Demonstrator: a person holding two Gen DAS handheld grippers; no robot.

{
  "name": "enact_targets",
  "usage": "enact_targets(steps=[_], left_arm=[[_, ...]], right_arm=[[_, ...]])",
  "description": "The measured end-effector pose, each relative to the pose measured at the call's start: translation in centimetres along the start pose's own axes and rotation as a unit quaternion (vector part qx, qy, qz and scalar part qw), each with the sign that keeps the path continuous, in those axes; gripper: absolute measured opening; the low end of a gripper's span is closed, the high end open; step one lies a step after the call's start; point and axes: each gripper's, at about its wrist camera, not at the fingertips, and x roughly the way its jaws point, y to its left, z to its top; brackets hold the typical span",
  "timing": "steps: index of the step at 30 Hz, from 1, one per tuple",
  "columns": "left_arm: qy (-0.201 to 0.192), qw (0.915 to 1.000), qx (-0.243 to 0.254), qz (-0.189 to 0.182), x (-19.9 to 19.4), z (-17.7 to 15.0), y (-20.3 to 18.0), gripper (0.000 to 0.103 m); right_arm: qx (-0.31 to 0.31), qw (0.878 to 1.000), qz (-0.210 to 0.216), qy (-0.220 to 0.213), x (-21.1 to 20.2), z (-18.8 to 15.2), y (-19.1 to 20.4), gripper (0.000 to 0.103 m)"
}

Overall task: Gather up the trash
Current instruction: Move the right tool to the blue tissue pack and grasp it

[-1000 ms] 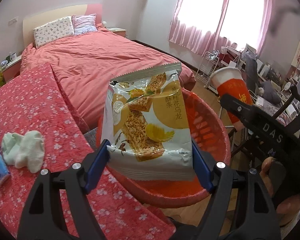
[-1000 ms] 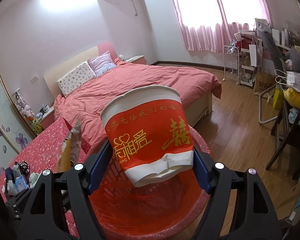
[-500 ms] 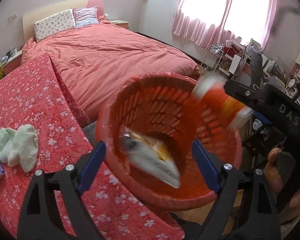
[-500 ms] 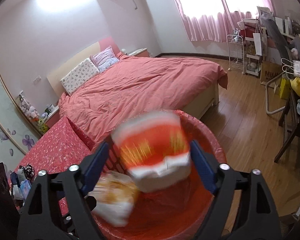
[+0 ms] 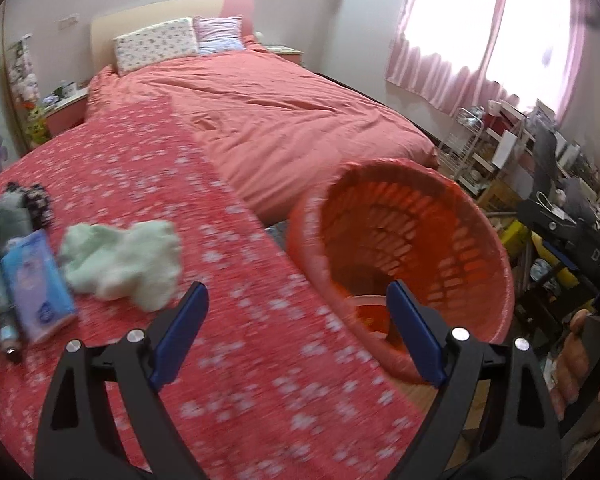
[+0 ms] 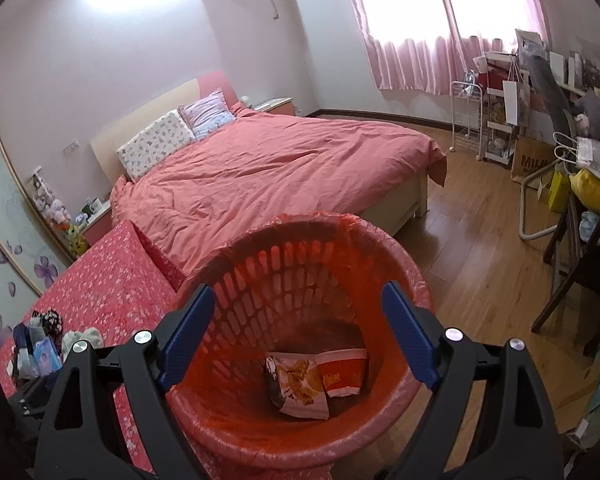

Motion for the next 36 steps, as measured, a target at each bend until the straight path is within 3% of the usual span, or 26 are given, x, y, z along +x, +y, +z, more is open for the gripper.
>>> enact_targets(steps=[11,17,27,36], left_arm=[[-0.021,0.997,-0.036,0.065,-5.6,-3.2,6.5,0.089],[-0.034,0.9915,-0.071,0.103,-8.9,-5.4,11.4,0.089],[-0.054,0.9734,-0.142,0.172,-13.7,-9.1,20.8,0.089],[-0.057,0.9631,-0.191,0.181,-15.3,-11.2,26.1,0.089]], right_arm=[[-0.05,0.998,0.023,-0.001,-1.9,-1.6,4.8,0.085],[-0.093,0.994,0.054,0.021,-1.8,-3.8,9.4,0.083],[-0.173,0.976,0.12,0.061,-0.8,-7.4,18.7,0.075],[-0.225,0.958,0.153,0.093,1.4,-10.5,25.3,0.073]])
